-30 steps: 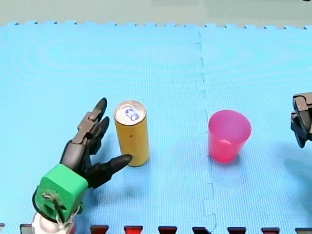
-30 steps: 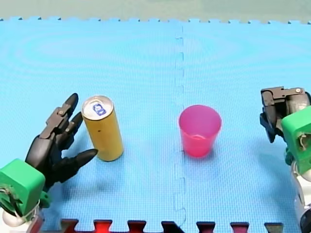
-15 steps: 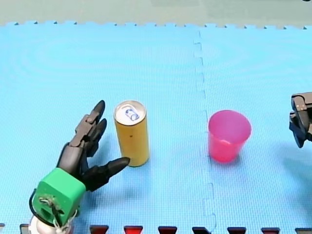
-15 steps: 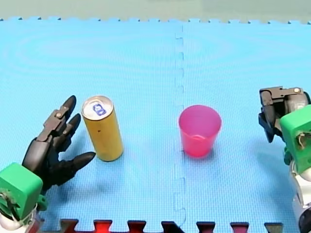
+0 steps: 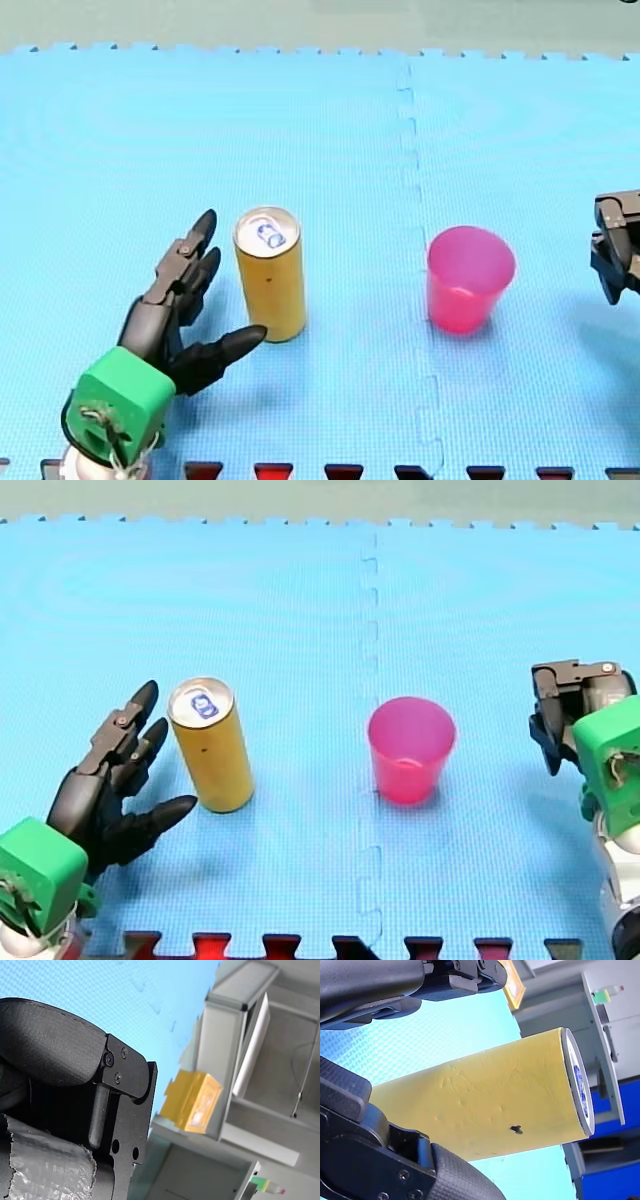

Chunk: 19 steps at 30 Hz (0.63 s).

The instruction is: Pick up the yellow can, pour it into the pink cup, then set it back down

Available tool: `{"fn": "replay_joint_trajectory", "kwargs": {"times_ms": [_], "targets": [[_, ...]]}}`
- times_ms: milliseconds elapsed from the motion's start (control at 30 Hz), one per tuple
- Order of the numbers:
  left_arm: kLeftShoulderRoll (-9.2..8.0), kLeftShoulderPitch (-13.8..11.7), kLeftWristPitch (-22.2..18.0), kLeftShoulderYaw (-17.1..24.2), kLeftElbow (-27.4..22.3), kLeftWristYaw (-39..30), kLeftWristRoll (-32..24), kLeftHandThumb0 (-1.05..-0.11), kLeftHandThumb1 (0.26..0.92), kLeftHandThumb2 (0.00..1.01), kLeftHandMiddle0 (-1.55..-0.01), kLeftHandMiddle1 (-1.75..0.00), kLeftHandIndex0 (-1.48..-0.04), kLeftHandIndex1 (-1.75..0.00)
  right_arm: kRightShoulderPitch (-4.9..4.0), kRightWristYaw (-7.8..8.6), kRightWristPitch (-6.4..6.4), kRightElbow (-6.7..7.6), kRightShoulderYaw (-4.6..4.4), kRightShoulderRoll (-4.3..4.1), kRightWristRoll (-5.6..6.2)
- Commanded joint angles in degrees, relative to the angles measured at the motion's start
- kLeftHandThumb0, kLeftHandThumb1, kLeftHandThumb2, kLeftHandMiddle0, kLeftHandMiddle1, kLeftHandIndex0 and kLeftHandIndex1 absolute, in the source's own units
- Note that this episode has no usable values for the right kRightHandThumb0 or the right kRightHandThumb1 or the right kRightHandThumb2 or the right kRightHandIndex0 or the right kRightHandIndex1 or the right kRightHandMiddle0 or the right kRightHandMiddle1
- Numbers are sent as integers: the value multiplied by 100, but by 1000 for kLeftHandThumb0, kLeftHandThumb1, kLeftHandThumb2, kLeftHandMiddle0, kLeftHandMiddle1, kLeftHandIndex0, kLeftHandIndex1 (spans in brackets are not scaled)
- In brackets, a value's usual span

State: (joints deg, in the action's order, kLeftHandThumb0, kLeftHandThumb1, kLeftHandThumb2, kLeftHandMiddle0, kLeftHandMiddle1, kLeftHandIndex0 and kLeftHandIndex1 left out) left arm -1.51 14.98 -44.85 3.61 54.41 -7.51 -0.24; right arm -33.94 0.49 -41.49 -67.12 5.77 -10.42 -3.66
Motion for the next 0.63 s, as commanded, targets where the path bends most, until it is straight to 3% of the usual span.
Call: {"fn": "replay_joint_trajectory", "kwargs": {"times_ms": [0,600], "targets": [[-12,41,-51,31,68,5,-35,-1048,821,1,-257,-10,-199,-6,4,-5,21,21,6,-10,17],[5,90,-64,145,126,-148,-176,-1048,822,1,-259,-7,-205,-5,-10,-125,36,57,-61,59,-59]]}}
